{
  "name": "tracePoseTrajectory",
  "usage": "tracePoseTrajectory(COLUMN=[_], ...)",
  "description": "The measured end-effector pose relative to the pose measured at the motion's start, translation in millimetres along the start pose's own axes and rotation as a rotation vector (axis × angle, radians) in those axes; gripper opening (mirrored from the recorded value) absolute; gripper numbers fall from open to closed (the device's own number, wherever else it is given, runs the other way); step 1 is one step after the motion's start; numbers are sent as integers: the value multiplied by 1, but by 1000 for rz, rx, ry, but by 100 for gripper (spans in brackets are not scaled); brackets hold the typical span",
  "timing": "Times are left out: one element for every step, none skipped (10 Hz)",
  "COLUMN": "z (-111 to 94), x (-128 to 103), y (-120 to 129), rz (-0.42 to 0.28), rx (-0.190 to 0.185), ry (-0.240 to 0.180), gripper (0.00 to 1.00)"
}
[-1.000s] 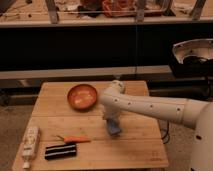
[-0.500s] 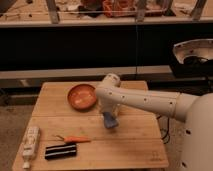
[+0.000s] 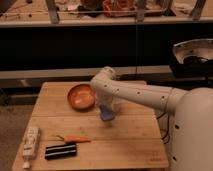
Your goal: Place the white sponge in the ceramic bowl
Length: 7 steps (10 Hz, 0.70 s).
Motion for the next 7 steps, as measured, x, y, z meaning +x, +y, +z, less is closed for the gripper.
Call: tracePoseTrajectory(z=[-2, -5, -7, -9, -11, -12, -13], x=[8, 19, 21, 24, 28, 34, 38], y=[-8, -20, -28, -30, -31, -36, -44], rz=[-6, -13, -19, -20, -22, -25, -27], rx=[7, 13, 19, 19, 17, 22, 30], ry=[4, 9, 5, 6, 6, 10, 13], gripper=[2, 2, 2, 2, 2, 2, 2])
